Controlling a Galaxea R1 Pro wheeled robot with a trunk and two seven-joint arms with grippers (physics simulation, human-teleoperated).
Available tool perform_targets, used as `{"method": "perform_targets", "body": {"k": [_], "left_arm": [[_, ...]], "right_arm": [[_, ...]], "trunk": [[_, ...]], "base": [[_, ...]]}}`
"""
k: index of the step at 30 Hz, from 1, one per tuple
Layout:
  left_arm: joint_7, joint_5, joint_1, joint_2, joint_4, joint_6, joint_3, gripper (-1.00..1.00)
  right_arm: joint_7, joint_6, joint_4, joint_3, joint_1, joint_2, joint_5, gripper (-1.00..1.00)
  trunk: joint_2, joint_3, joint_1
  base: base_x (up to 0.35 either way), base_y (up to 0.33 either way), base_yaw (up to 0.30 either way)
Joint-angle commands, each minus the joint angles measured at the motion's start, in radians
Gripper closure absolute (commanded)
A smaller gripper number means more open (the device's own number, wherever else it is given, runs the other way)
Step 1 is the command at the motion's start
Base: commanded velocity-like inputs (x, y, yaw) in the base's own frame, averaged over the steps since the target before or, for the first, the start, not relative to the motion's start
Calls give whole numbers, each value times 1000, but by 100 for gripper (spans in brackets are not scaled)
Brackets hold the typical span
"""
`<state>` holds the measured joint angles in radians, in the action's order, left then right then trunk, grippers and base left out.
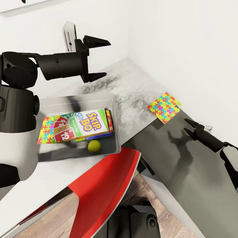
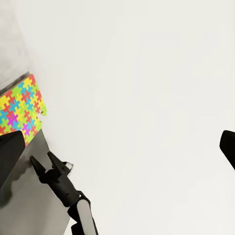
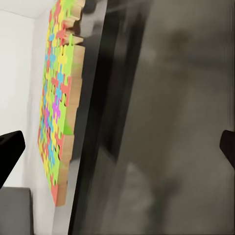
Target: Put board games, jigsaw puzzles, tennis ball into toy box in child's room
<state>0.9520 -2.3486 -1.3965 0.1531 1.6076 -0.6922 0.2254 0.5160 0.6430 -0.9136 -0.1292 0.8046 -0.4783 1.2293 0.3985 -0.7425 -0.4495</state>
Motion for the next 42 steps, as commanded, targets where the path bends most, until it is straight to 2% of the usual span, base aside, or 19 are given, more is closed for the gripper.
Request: {"method": "perform_targets", "body": {"k": [1, 13, 25, 42], "left_arm": [[8, -8, -1, 0, 0, 0, 0, -100], [8, -8, -1, 0, 0, 0, 1, -100], [9, -8, -1, 0, 0, 0, 2, -100], [10, -8, -1, 1, 0, -1, 0, -100]], "right_arm": [[0, 8, 0, -2, 1, 0, 5, -100], [-1, -6, 6, -3, 1, -3, 5, -100], [0, -8, 8, -3, 2, -3, 9, -100], [1, -8, -2, -3, 4, -11, 12, -100]], "trunk": [[2, -1, -1], [2, -1, -1], [2, -1, -1], [2, -1, -1]], "base": [[0, 0, 7], [0, 0, 7], [0, 0, 136], [0, 0, 23]]}}
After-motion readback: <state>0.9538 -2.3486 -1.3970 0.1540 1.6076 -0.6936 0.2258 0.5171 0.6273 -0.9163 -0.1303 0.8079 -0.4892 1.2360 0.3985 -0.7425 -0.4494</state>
